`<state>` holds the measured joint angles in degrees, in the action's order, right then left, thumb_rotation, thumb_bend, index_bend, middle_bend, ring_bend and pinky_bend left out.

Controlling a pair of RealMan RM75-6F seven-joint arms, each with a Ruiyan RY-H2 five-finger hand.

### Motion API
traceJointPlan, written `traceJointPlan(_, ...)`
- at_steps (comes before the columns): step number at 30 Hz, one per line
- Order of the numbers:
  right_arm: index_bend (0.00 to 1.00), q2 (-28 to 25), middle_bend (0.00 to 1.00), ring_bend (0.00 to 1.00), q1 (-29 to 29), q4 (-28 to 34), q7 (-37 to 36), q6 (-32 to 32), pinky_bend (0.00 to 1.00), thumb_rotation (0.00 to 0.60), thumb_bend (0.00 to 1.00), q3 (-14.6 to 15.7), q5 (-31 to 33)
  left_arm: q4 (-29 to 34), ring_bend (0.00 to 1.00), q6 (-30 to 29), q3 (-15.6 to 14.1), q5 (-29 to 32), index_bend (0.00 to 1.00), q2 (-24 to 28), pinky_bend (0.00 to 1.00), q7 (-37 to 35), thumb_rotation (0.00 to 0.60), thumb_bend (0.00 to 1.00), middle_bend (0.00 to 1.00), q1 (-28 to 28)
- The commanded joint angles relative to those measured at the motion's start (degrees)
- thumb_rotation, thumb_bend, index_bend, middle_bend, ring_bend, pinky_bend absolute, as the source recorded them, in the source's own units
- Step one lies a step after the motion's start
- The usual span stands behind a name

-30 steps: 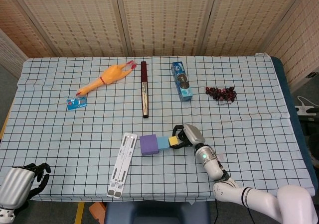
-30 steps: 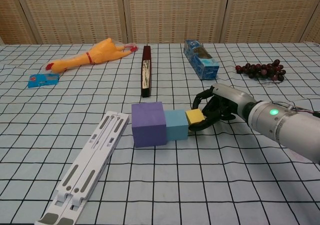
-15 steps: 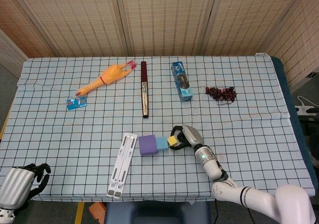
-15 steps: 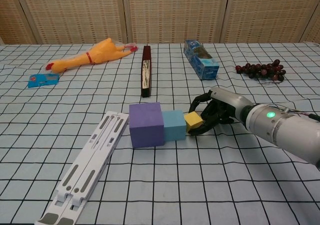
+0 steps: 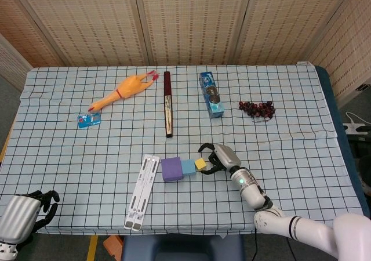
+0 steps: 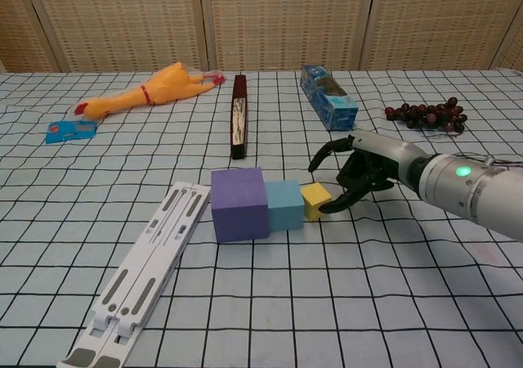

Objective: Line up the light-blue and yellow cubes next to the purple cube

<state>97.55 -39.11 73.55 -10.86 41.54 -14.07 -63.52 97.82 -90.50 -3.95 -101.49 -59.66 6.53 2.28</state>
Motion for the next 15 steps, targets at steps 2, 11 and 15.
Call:
traceJointPlan(2,0.36,-2.58,0.94,1.0,-0.7,2.26,5.43,-0.3,1.0,0.6,0.09,1.12,1.58,0.01,0.64,-0.05,0.02,0.0,0.52,0.0,0.84,0.01,0.6,0.46,0.71,-0.01)
traceJointPlan(11,0.5,-4.16,0.94,1.0,-3.04,5.92,14.71,-0.44,1.0,0.6,0.38,1.47,11.09,0.03,0.64,0.02,-0.01,-0.01,0.52,-0.01,0.84,0.03,0.6,0.46,0.71,0.02)
traceJointPlan(15,0.52,-4.18,0.94,1.0,-3.69,6.53,15.7,-0.81,1.0,0.6,0.44,1.54,13.95,-0.02,0.64,-0.11,-0.02,-0.13,0.52,0.01,0.84,-0.01,0.6,0.46,0.71,-0.01)
